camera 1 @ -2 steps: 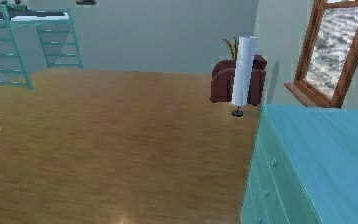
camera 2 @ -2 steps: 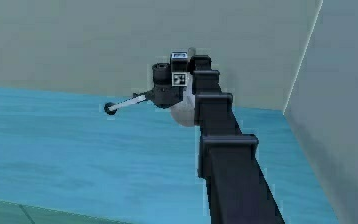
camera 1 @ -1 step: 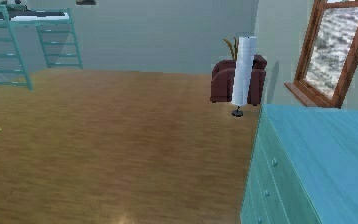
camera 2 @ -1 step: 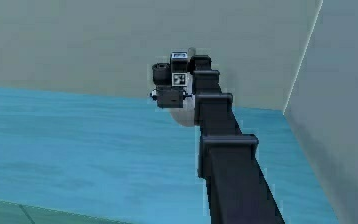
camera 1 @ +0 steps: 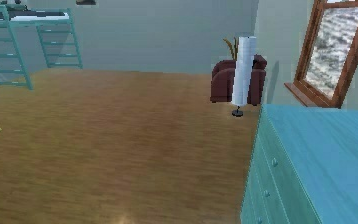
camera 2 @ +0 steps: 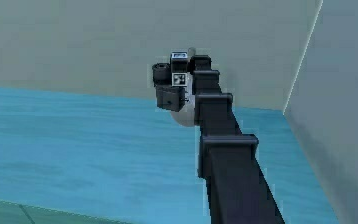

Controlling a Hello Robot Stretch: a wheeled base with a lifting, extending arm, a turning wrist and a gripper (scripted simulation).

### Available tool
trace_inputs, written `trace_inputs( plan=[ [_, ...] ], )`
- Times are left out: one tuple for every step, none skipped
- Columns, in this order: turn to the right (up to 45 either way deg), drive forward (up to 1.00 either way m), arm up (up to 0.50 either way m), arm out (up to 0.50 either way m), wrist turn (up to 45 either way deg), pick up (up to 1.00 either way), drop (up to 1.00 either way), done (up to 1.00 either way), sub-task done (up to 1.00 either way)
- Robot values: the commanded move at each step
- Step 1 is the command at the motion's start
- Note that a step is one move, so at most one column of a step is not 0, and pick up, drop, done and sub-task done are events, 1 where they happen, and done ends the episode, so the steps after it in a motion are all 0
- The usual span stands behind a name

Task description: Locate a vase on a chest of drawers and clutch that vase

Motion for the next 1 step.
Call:
trace_inputs(
  plan=[
    [0.0, 0.00, 0.00, 0.00, 0.0, 1.00, 0.00, 0.00, 0.00]
  ],
)
